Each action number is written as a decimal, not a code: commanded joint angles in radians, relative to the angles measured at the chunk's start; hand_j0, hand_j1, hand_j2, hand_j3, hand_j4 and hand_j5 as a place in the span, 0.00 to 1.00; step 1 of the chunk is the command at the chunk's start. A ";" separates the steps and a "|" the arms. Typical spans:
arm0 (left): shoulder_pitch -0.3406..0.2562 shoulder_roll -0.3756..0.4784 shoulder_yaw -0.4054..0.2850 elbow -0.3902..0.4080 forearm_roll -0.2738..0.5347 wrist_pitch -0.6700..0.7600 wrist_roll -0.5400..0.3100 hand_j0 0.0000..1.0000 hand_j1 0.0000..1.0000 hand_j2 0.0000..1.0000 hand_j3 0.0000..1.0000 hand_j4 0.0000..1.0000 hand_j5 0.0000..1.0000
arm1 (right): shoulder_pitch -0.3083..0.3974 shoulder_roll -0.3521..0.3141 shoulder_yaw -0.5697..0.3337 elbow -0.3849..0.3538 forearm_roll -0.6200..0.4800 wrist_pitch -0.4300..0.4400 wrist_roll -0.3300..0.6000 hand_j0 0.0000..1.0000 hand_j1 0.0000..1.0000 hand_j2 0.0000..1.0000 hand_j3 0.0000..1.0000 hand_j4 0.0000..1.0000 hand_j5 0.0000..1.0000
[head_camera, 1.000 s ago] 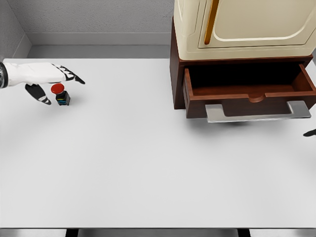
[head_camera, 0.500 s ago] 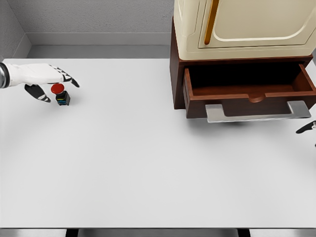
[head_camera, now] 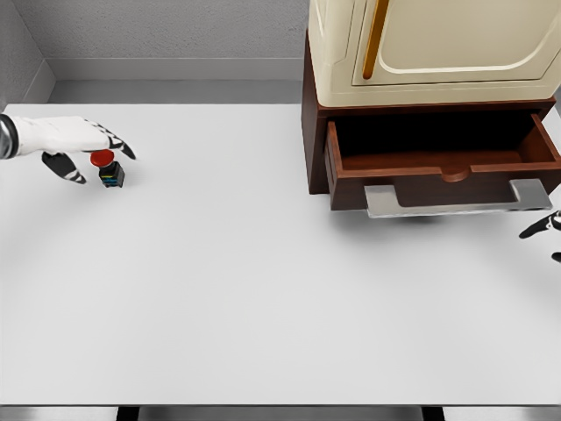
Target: Put the switch into the drawer with left arm, and close the drawer with right arm
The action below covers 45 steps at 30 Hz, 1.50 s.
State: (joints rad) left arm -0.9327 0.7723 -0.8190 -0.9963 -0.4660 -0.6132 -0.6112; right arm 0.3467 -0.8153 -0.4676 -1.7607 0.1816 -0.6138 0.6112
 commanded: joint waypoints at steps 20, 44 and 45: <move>-0.003 -0.030 0.018 0.048 -0.013 0.002 0.000 0.76 0.76 0.76 0.76 0.76 0.76 | 0.000 -0.005 0.012 0.000 -0.050 0.003 0.000 0.56 0.56 0.56 0.56 0.56 0.56; -0.009 -0.045 0.014 0.047 -0.034 0.002 0.000 0.60 0.60 0.60 0.60 0.60 0.60 | 0.002 0.001 0.006 0.000 -0.053 0.003 0.000 0.57 0.57 0.57 0.57 0.57 0.57; -0.009 -0.045 0.014 0.045 -0.034 0.002 0.000 0.57 0.57 0.57 0.57 0.57 0.57 | 0.000 0.002 0.007 0.000 -0.053 0.003 0.000 0.57 0.57 0.57 0.57 0.57 0.57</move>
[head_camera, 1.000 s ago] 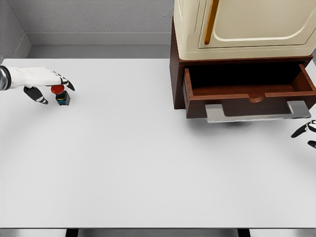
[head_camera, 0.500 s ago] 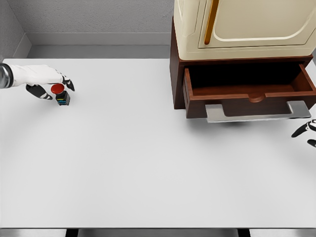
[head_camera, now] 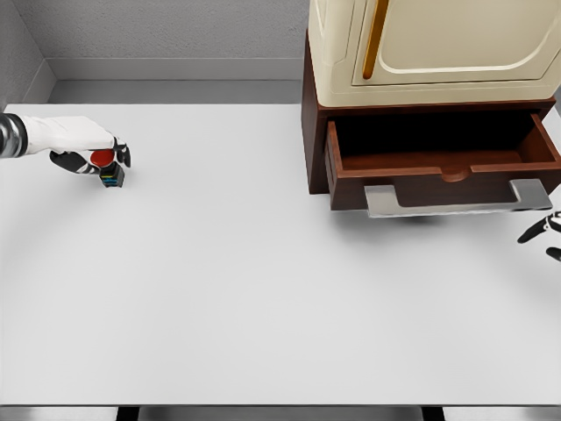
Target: Put the switch into the drawer with left arm, and close the drawer with right arm
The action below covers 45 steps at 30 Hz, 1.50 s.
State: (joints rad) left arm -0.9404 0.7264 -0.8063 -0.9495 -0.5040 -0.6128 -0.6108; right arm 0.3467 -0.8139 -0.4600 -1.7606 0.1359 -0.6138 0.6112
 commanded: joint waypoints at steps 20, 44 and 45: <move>-0.021 0.024 -0.005 -0.149 0.013 0.002 0.000 0.45 0.45 0.45 0.45 0.45 0.45 | 0.017 -0.004 -0.028 0.000 -0.012 0.003 0.000 0.59 0.59 0.59 0.59 0.59 0.59; -0.021 0.008 -0.011 -0.713 0.047 0.002 0.000 0.44 0.44 0.44 0.44 0.44 0.44 | 0.017 -0.008 -0.025 0.001 -0.012 0.003 0.000 0.60 0.60 0.60 0.60 0.60 0.60; -0.025 0.008 -0.011 -0.718 0.061 0.002 0.000 0.44 0.44 0.44 0.44 0.44 0.44 | 0.017 -0.021 -0.025 0.001 -0.012 0.003 0.000 0.60 0.60 0.60 0.60 0.60 0.60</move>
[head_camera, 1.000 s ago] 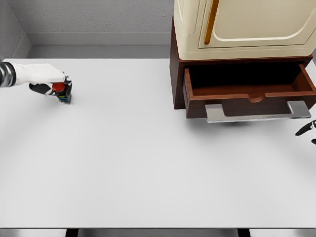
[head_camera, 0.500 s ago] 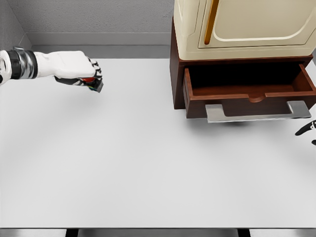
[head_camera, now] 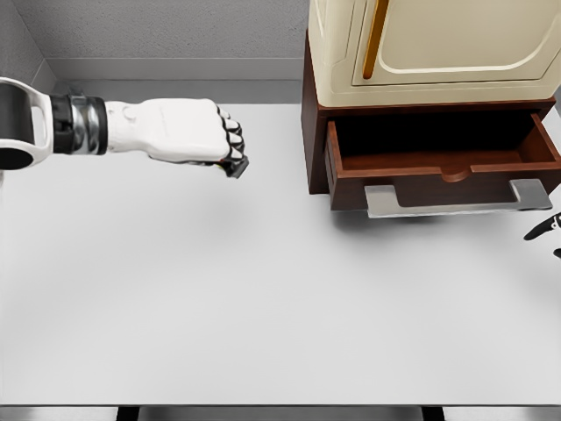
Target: Put the switch into the drawer with left arm, and close the drawer with right arm
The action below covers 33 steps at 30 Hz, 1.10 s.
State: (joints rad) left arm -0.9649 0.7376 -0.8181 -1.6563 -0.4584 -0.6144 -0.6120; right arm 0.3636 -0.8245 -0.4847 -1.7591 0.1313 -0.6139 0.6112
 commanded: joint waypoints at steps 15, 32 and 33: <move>-0.049 -0.072 0.002 -0.033 0.193 0.004 0.001 0.44 0.44 0.44 0.44 0.44 0.44 | 0.000 -0.013 -0.003 0.000 -0.009 0.003 0.000 0.61 0.61 0.61 0.61 0.61 0.61; -0.114 -0.159 0.001 -0.033 0.225 0.004 0.001 0.44 0.44 0.44 0.44 0.44 0.44 | 0.003 -0.016 -0.005 0.000 -0.042 0.003 0.000 0.60 0.60 0.60 0.60 0.60 0.60; -0.114 -0.159 0.001 -0.033 0.227 0.004 0.001 0.45 0.45 0.45 0.45 0.45 0.45 | 0.003 -0.016 -0.005 0.000 -0.042 0.003 0.000 0.60 0.60 0.60 0.60 0.60 0.60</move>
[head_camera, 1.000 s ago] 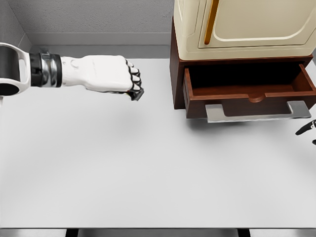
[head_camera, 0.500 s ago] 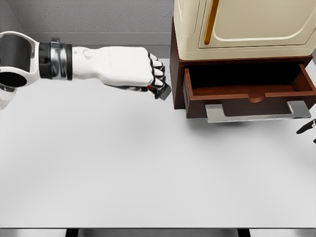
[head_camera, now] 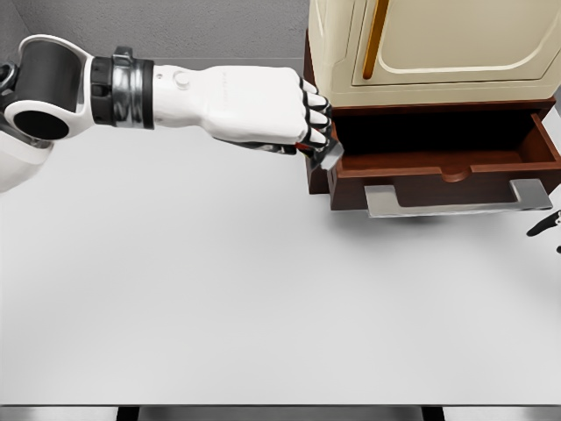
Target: Put the switch into the drawer with left arm, and close the drawer with right arm
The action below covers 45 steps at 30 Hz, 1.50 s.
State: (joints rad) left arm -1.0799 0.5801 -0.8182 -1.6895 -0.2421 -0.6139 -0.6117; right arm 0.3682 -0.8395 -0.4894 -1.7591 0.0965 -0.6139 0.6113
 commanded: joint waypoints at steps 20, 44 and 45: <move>-0.044 -0.190 -0.006 0.217 0.003 0.003 0.001 0.44 0.44 0.44 0.44 0.44 0.44 | 0.000 -0.010 -0.001 0.000 -0.009 0.003 0.000 0.60 0.60 0.60 0.60 0.60 0.60; -0.051 -0.387 -0.006 0.462 -0.105 0.003 0.001 0.44 0.44 0.44 0.44 0.44 0.44 | 0.002 -0.009 0.000 0.000 -0.009 0.003 0.000 0.60 0.60 0.60 0.60 0.60 0.60; -0.051 -0.387 -0.006 0.473 -0.106 0.003 0.001 0.45 0.45 0.45 0.45 0.45 0.45 | 0.002 -0.009 0.000 0.000 -0.009 0.003 0.000 0.60 0.60 0.60 0.60 0.60 0.60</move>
State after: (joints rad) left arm -1.1305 0.2038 -0.8251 -1.2453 -0.3401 -0.6140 -0.6117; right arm 0.3697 -0.8477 -0.4893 -1.7591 0.0945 -0.6139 0.6112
